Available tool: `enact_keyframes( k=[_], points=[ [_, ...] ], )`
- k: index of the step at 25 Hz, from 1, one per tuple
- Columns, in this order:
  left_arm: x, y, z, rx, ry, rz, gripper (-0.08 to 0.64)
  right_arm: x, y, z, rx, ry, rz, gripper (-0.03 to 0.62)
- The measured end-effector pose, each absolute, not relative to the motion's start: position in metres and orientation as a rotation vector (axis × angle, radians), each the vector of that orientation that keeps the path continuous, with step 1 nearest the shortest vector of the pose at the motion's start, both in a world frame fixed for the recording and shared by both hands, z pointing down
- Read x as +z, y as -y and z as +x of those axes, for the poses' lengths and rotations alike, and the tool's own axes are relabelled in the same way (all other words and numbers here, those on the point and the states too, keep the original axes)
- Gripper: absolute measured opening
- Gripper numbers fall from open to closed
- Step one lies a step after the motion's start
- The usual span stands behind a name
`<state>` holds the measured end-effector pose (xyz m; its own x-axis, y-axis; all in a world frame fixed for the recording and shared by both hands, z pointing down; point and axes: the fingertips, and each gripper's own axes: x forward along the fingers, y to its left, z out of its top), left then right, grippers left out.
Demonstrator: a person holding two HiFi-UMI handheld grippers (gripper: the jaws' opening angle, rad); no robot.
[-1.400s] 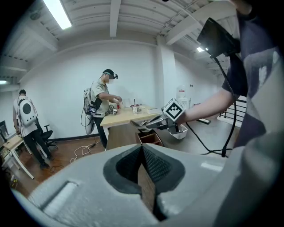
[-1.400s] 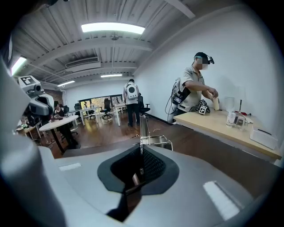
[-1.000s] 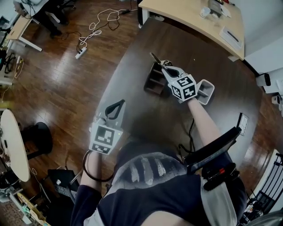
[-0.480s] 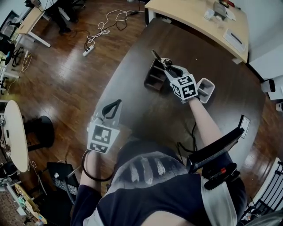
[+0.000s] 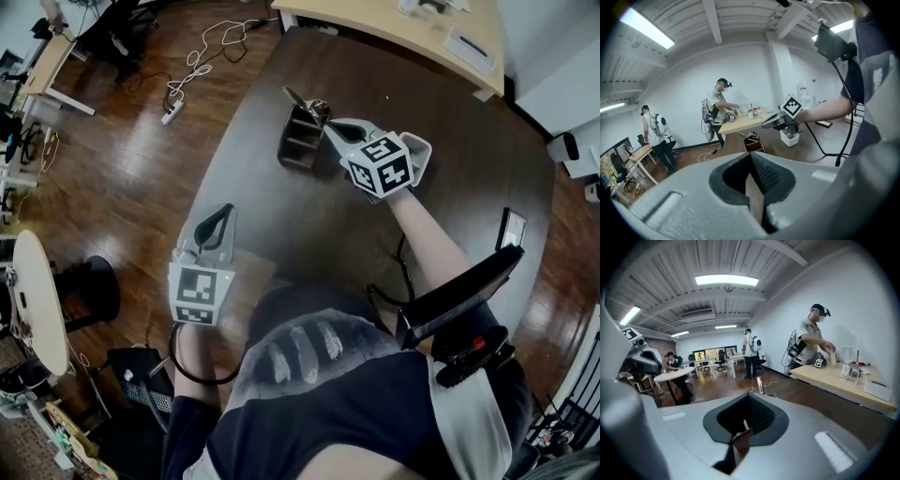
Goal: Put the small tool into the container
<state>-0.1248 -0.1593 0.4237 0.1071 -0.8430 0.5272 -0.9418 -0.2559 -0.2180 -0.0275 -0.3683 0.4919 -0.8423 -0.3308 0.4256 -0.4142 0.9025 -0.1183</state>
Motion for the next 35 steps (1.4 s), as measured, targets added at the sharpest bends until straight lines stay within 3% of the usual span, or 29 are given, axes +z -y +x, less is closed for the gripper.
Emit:
enact_keyframes(
  k=[19, 29, 35],
  points=[
    [0.417, 0.048, -0.186, 0.640, 2.095, 1.889, 0.003, 0.395, 0.146, -0.136, 0.666, 2.864, -0.343, 0.002],
    [0.423, -0.041, -0.292, 0.468, 2.152, 1.906, 0.003, 0.409, 0.031, -0.238, 0.571, 2.730, -0.474, 0.002],
    [0.418, -0.093, -0.350, 0.408, 2.199, 1.928, 0.003, 0.394, -0.034, -0.301, 0.861, 2.638, -0.672, 0.002]
  ],
)
